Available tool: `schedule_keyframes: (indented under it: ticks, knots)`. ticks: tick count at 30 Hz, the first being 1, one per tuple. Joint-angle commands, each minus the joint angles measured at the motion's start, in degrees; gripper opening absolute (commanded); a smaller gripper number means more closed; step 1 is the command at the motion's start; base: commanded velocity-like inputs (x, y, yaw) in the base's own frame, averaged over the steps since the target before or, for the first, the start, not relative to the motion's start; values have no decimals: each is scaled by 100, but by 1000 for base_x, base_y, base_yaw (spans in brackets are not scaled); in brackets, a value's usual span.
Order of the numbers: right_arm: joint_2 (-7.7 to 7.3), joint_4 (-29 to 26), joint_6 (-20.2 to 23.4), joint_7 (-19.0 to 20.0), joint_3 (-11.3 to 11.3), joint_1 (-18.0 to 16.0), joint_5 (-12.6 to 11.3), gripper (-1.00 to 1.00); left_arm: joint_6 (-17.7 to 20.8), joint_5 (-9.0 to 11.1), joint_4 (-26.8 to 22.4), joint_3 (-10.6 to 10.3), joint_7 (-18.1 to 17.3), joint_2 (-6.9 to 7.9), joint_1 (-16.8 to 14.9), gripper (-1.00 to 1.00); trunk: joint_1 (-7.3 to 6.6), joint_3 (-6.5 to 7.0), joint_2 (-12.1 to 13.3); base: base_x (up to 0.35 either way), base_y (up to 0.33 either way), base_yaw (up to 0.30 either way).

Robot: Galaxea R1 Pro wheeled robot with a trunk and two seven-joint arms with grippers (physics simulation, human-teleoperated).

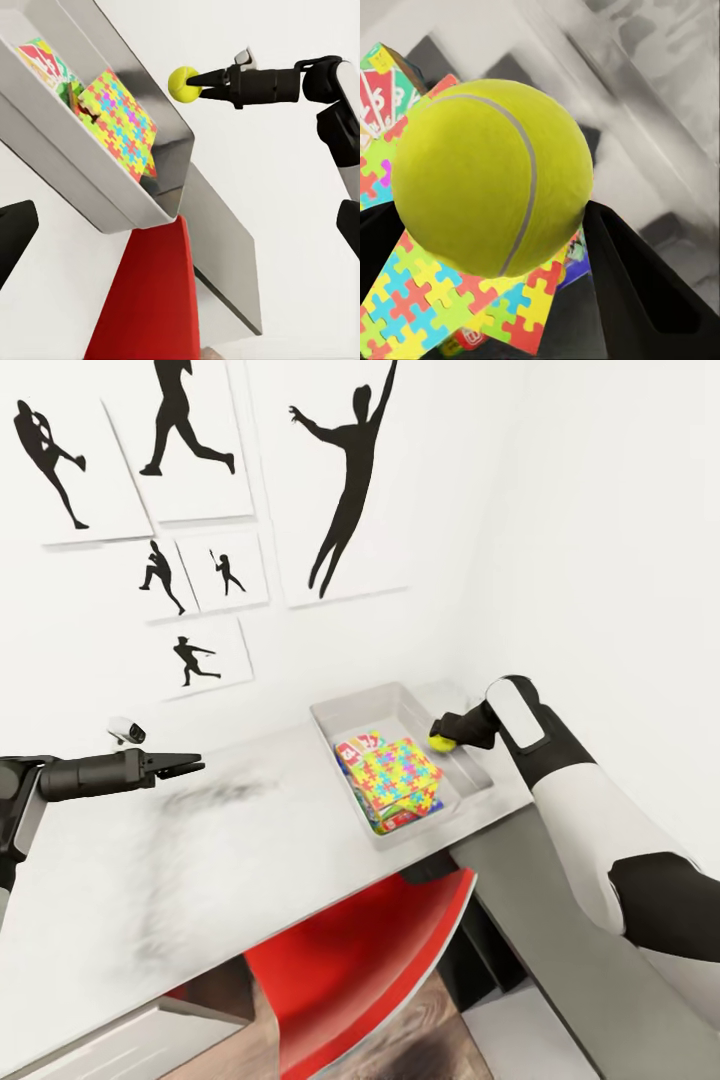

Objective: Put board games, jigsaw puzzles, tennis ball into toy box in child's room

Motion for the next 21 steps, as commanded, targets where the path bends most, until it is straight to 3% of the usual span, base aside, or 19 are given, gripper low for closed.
schedule_keyframes:
  ticks: [1,11,21]
  knots:
    - [-6,-1,6,-54,29,-5,-58,-100,61,-1,-1,1,-20,4,-3,100,4,-4,-9,-83,53,-190]
    - [-11,11,66,-47,29,20,-61,-100,61,-7,-1,42,-20,6,-3,100,4,64,-9,-54,76,-182]
    - [-10,22,97,-45,29,21,-61,-100,69,-10,-1,44,-20,6,-3,100,4,71,-9,-49,79,-21]
